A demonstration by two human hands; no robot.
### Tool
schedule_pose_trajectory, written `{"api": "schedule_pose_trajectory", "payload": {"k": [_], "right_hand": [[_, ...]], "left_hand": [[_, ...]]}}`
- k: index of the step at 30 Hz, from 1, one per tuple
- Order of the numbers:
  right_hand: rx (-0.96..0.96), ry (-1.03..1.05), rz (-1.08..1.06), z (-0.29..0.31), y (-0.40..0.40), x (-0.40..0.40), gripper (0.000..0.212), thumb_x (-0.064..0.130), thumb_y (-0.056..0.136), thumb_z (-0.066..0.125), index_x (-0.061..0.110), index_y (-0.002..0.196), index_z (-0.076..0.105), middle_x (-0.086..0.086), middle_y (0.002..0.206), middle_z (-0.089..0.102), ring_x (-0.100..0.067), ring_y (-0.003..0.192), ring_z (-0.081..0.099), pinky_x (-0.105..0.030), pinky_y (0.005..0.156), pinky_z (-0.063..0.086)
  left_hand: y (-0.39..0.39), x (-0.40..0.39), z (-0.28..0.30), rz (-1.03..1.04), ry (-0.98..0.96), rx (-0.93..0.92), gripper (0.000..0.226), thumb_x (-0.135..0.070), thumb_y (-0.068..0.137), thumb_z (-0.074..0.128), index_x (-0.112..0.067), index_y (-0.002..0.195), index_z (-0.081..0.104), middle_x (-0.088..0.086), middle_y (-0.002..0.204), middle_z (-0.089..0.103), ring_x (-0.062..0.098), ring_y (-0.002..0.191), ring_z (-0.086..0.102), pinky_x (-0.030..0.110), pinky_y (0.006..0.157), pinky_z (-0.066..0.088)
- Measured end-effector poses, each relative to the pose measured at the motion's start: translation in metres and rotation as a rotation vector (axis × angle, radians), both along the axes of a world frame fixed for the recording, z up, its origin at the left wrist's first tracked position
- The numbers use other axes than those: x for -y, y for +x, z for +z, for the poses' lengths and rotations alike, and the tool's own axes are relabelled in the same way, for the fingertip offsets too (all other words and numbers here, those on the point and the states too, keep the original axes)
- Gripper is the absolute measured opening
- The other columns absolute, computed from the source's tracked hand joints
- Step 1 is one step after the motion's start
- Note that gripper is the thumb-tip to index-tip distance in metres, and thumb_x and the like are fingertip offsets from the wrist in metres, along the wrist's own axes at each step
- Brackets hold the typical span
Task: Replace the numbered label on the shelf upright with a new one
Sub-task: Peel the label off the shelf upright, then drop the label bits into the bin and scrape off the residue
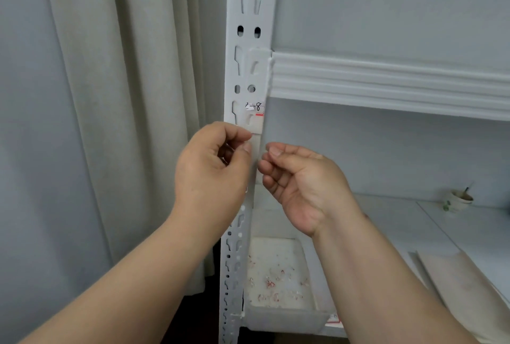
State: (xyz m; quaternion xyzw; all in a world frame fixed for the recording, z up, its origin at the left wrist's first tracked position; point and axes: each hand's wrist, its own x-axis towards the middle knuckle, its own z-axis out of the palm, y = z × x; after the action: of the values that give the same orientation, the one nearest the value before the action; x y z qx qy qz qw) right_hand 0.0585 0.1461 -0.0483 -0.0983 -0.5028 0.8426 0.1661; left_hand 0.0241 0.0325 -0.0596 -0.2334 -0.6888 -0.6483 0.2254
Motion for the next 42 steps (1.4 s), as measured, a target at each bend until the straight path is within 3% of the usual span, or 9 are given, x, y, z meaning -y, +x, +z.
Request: {"api": "schedule_pose_trajectory", "payload": {"k": [10, 12, 15, 22, 29, 32, 34, 37, 42], "right_hand": [[0.284, 0.204, -0.073, -0.043, 0.003, -0.032, 0.018, 0.003, 0.093, 0.050, 0.008, 0.087, 0.066, -0.002, 0.064, 0.059, -0.011, 0.051, 0.054, -0.023, 0.048, 0.045], [0.332, 0.240, -0.094, -0.056, 0.004, -0.041, 0.014, 0.001, 0.090, 0.054, 0.008, 0.086, 0.065, -0.003, 0.064, 0.060, -0.012, 0.052, 0.055, -0.023, 0.048, 0.045], [0.397, 0.279, -0.105, -0.072, 0.007, -0.052, 0.005, 0.004, 0.085, 0.063, 0.009, 0.083, 0.063, -0.003, 0.064, 0.060, -0.013, 0.051, 0.055, -0.024, 0.048, 0.044], [0.559, 0.424, -0.113, -0.106, 0.004, -0.069, 0.011, 0.018, 0.089, 0.064, 0.009, 0.083, 0.061, -0.004, 0.068, 0.058, -0.014, 0.051, 0.053, -0.024, 0.049, 0.044], [0.645, 0.461, -0.102, -0.131, -0.009, -0.077, 0.019, 0.009, 0.093, 0.049, 0.012, 0.096, 0.067, -0.006, 0.086, 0.069, -0.018, 0.071, 0.067, -0.025, 0.060, 0.045], [0.672, 0.552, -0.088, -0.139, -0.014, -0.080, 0.029, 0.001, 0.091, 0.044, 0.011, 0.101, 0.069, -0.004, 0.098, 0.070, -0.017, 0.090, 0.067, -0.022, 0.062, 0.043], [0.673, 0.590, -0.091, -0.141, -0.015, -0.081, 0.032, -0.005, 0.088, 0.044, 0.012, 0.095, 0.070, -0.002, 0.101, 0.069, -0.016, 0.098, 0.062, -0.022, 0.068, 0.042], [0.663, 0.604, -0.109, -0.145, -0.017, -0.082, 0.033, -0.009, 0.084, 0.046, 0.015, 0.083, 0.070, 0.000, 0.094, 0.070, -0.014, 0.091, 0.060, -0.021, 0.063, 0.041], [0.620, 0.557, -0.174, -0.148, -0.019, -0.083, 0.022, -0.009, 0.077, 0.059, 0.011, 0.080, 0.067, -0.008, 0.083, 0.070, -0.018, 0.074, 0.067, -0.023, 0.060, 0.045]], "left_hand": [[0.015, -0.027, -0.046, -0.113, -0.368, 0.221, 0.023, -0.016, 0.087, 0.062, -0.033, 0.072, 0.063, -0.016, 0.060, 0.060, 0.000, 0.055, 0.053, 0.010, 0.050, 0.042], [0.015, -0.033, -0.053, -0.169, -0.406, 0.347, 0.021, -0.016, 0.089, 0.060, -0.030, 0.074, 0.064, -0.015, 0.064, 0.064, 0.000, 0.059, 0.057, 0.016, 0.060, 0.051], [0.017, -0.040, -0.067, -0.268, -0.482, 0.556, 0.015, -0.016, 0.091, 0.054, -0.026, 0.086, 0.064, -0.001, 0.082, 0.070, 0.020, 0.073, 0.068, 0.039, 0.072, 0.058], [0.011, -0.057, -0.099, -0.356, -0.449, 0.853, 0.022, -0.006, 0.094, 0.044, -0.020, 0.105, 0.059, 0.008, 0.097, 0.068, 0.015, 0.071, 0.062, 0.027, 0.067, 0.054], [-0.002, -0.069, -0.119, -0.347, -0.442, 0.879, 0.029, -0.005, 0.097, 0.041, -0.023, 0.117, 0.051, 0.005, 0.102, 0.064, 0.015, 0.077, 0.061, 0.026, 0.069, 0.054], [-0.007, -0.072, -0.131, -0.334, -0.481, 0.845, 0.036, -0.012, 0.098, 0.040, -0.024, 0.131, 0.048, -0.001, 0.110, 0.061, 0.014, 0.092, 0.063, 0.032, 0.080, 0.057], [-0.009, -0.074, -0.135, -0.346, -0.488, 0.846, 0.042, -0.015, 0.098, 0.043, -0.023, 0.139, 0.044, -0.005, 0.123, 0.056, 0.010, 0.100, 0.059, 0.023, 0.075, 0.054], [-0.010, -0.076, -0.137, -0.366, -0.477, 0.844, 0.043, -0.015, 0.098, 0.044, -0.023, 0.141, 0.044, -0.008, 0.129, 0.054, 0.007, 0.108, 0.053, 0.015, 0.071, 0.044], [-0.008, -0.079, -0.131, -0.368, -0.450, 0.814, 0.041, -0.013, 0.098, 0.044, -0.024, 0.137, 0.048, -0.010, 0.129, 0.055, 0.001, 0.098, 0.054, 0.012, 0.064, 0.040]]}}
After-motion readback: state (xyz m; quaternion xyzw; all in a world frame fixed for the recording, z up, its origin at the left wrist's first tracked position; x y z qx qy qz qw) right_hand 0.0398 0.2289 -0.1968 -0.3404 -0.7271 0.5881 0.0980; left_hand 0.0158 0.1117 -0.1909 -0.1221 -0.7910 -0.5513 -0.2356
